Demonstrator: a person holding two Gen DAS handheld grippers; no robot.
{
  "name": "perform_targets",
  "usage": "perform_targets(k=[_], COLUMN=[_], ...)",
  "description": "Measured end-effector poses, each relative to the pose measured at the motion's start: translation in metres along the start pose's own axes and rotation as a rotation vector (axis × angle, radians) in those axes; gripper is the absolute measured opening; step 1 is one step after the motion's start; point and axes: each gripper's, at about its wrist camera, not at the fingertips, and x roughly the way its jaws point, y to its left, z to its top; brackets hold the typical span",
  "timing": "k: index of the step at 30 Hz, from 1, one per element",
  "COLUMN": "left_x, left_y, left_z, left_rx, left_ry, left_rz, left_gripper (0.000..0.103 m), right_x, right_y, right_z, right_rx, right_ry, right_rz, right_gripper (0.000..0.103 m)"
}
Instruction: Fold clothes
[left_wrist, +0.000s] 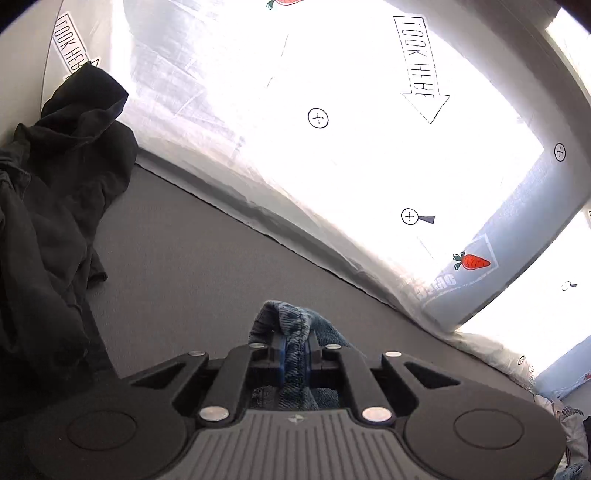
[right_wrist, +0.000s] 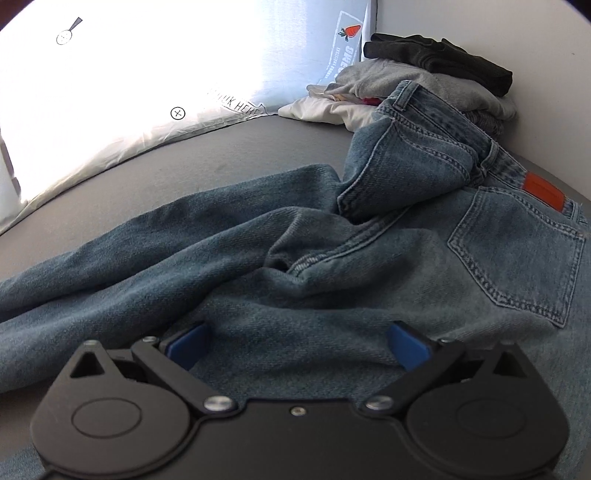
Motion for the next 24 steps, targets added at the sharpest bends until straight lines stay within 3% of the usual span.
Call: perform_targets(k=[2,5,7,9,11,14,16,21,24], left_x=[0.022,0.069,0.079,0.065,0.041,-0.001,-0.019,-0.031,-0.024], left_y=[-0.012,-0.019,-0.021,-0.019,-0.012,0.000,0.006,0.014,0.012], left_z=[0.013,0.014,0.007,-0.003,-0.013,-0.032,-0.049,-0.094,-0.106], left_rx=[0.065,0.096,0.113,0.078,0.006,-0.087,-0.145,-0.260,-0.326], left_ry=[-0.015,0.073,0.108,0.078,0.057,0.019,0.043,0.151,0.138], left_rz=[0.014,0.149,0.242,0.245,0.232,0.267,0.269,0.245,0.189], left_gripper=[0.011,0.018,0.017,0.028,0.047,0.057,0.066,0.070,0.070], right_x=[0.001,0.000,-0.003,-0.005,-0.006,-0.007,-0.006,-0.005,-0.005], right_y=[0.002,0.003,0.002,0.002,0.001,0.001,0.001,0.001,0.002], right_z=[0.000,-0.002,-0.006,-0.012,-0.014,-0.013,-0.013,-0.013,-0.013], right_rx=[-0.001,-0.011,-0.008,-0.010,-0.011,-0.011,-0.013,-0.013,-0.013], right_ry=[-0.003,-0.010,-0.030,-0.064,-0.075,-0.075,-0.076,-0.076,-0.076], right_rz=[-0.006,-0.011,-0.010,-0.013,-0.011,-0.009,-0.008,-0.006,-0.005], right_gripper=[0.103,0.103,0.103,0.103,0.103,0.103,0.103,0.103,0.103])
